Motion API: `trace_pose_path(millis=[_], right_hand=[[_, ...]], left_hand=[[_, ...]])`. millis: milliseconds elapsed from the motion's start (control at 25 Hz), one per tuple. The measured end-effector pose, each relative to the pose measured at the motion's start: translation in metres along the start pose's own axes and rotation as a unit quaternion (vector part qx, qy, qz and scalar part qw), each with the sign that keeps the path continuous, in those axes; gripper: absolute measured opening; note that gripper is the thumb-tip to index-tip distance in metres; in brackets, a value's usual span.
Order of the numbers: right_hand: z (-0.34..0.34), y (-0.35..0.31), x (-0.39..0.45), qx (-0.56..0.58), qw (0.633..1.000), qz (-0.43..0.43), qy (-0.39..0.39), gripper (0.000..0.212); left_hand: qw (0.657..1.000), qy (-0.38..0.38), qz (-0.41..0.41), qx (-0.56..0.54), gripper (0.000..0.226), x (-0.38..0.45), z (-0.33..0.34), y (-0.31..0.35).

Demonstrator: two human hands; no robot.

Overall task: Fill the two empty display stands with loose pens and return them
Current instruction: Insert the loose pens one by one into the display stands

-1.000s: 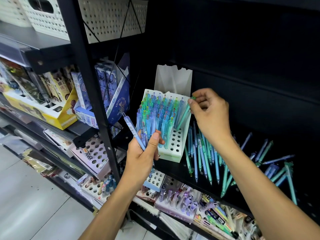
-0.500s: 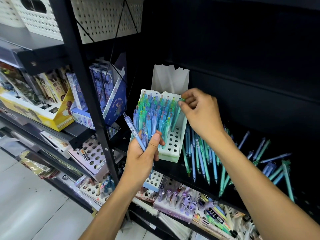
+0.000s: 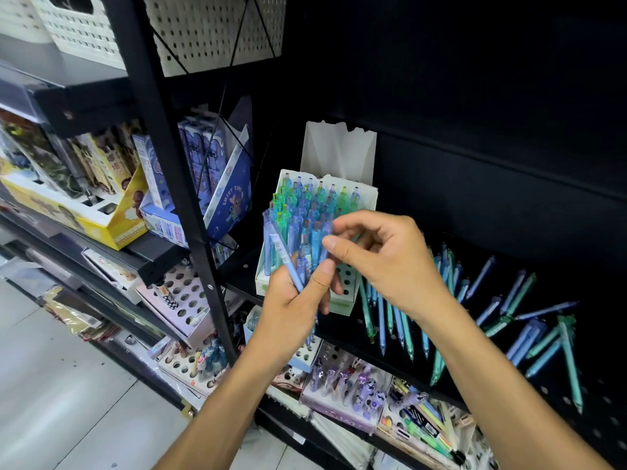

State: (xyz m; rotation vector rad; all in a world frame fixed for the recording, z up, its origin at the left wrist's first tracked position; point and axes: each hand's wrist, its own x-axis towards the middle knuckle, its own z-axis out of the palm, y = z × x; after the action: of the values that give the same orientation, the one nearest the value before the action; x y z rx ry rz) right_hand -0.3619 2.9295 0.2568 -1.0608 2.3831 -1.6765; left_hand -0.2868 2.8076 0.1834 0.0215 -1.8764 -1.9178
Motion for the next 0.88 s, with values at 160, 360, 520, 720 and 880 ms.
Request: trace_pose_path(millis=[160, 360, 520, 720, 880], right_hand=[[-0.004, -0.004, -0.003, 0.062, 0.998, 0.028, 0.019, 0.007], [-0.036, -0.022, 0.006, 0.155, 0.951, 0.001, 0.269, 0.015], [-0.031, -0.011, 0.015, 0.041, 0.954, -0.035, 0.293, 0.019], [-0.003, 0.017, 0.014, -0.039, 0.976, 0.017, 0.213, 0.016], [-0.003, 0.022, 0.017, -0.059, 0.976, 0.005, 0.21, 0.015]], left_hand=[[0.999, -0.031, 0.013, 0.023, 0.043, 0.0, 0.005, 0.0], [0.991, 0.075, 0.024, 0.107, 0.048, -0.005, -0.002, -0.005], [0.985, 0.141, 0.015, 0.096, 0.043, -0.003, -0.011, -0.009], [0.991, 0.103, 0.01, 0.086, 0.044, -0.004, -0.006, -0.004], [0.993, 0.089, 0.003, 0.076, 0.046, -0.003, -0.003, -0.005]])
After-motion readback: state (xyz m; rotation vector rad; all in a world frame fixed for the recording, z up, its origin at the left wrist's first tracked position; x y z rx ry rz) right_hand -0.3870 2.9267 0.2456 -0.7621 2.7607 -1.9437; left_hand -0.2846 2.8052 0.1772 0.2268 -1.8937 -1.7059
